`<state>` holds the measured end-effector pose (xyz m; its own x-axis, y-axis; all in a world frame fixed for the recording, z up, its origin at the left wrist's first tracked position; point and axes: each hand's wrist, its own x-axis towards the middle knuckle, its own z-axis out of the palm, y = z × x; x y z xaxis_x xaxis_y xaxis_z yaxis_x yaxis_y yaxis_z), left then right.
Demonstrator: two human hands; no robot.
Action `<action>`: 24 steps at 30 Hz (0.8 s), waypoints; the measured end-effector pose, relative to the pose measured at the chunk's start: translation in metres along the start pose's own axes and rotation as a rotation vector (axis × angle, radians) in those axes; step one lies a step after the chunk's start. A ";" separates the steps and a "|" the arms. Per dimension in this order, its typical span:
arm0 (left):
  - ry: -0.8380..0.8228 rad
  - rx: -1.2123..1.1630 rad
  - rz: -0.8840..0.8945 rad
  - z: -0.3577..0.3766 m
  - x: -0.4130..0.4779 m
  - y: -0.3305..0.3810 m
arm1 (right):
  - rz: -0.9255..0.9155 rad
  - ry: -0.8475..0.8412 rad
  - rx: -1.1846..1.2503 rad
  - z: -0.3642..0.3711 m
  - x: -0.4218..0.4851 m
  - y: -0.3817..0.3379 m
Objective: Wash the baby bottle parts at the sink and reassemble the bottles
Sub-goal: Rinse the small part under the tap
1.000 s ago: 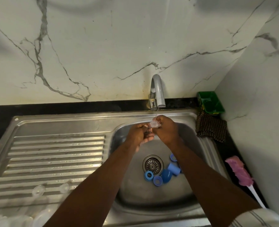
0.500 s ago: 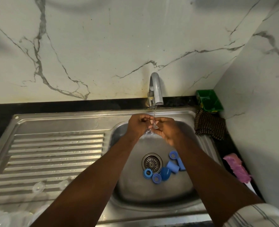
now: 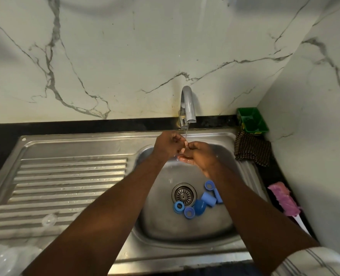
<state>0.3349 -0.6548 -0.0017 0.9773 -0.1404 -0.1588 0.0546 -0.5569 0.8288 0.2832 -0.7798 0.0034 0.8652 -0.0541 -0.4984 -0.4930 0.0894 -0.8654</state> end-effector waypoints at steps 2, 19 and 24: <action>-0.032 0.007 -0.006 -0.006 -0.007 0.002 | -0.017 -0.029 0.035 0.001 -0.003 0.000; 0.085 0.122 0.031 -0.114 -0.090 -0.025 | -0.472 -0.069 -0.779 0.086 -0.041 -0.009; 0.097 0.002 -0.046 -0.188 -0.129 -0.056 | -0.552 -0.144 -0.826 0.161 -0.042 -0.009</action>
<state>0.2438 -0.4514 0.0731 0.9890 -0.0352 -0.1436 0.0992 -0.5625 0.8208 0.2657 -0.6177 0.0402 0.9679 0.2456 -0.0532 0.1187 -0.6331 -0.7649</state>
